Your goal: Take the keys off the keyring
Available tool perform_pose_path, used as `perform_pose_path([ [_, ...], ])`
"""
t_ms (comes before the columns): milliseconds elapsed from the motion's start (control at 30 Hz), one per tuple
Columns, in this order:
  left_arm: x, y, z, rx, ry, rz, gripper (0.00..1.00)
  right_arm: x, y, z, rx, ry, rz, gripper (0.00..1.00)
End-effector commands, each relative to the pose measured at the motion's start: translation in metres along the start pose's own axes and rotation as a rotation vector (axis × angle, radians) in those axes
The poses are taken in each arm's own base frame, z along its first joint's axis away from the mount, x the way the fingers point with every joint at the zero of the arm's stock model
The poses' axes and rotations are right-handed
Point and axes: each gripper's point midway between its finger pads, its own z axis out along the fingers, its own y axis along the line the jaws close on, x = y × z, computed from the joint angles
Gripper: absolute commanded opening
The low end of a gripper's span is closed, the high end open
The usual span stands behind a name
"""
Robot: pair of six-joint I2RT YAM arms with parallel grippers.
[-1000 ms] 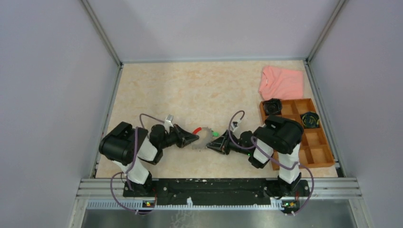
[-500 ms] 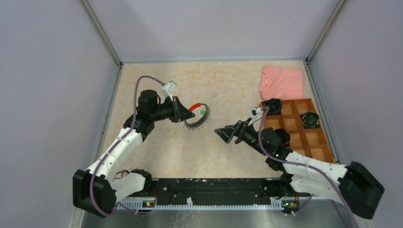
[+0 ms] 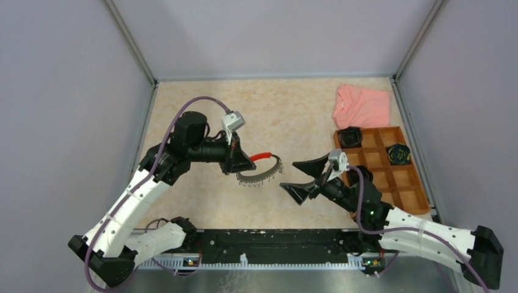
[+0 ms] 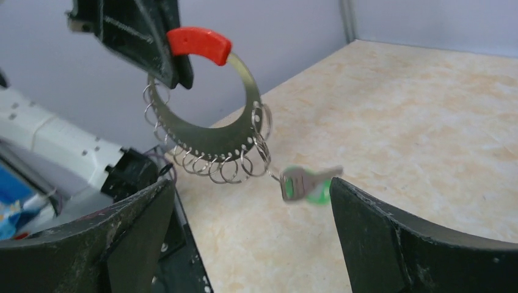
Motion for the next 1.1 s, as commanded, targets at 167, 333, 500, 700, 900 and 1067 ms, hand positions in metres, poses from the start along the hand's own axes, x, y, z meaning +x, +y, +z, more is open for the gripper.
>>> perform_pose_path([
  [167,-0.005,-0.060,-0.014,0.096,0.034,0.120,0.00,-0.006,0.066,-0.020,-0.208,-0.121,-0.337,0.87],
  [333,-0.015,-0.080,-0.026,0.152,-0.001,0.168,0.00,0.004,0.080,-0.025,-0.224,-0.116,-0.422,0.80],
  [500,-0.022,-0.090,-0.034,0.174,-0.029,0.198,0.00,0.002,0.077,-0.019,-0.183,-0.124,-0.443,0.74],
  [700,-0.025,-0.096,-0.039,0.187,-0.044,0.207,0.00,-0.011,0.070,-0.018,-0.129,-0.150,-0.454,0.68],
  [900,-0.026,-0.100,-0.043,0.199,-0.054,0.216,0.00,-0.012,0.083,-0.010,-0.171,-0.147,-0.469,0.66],
  [1067,-0.026,-0.102,-0.044,0.207,-0.054,0.216,0.00,-0.019,0.086,-0.006,-0.165,-0.164,-0.465,0.62],
])
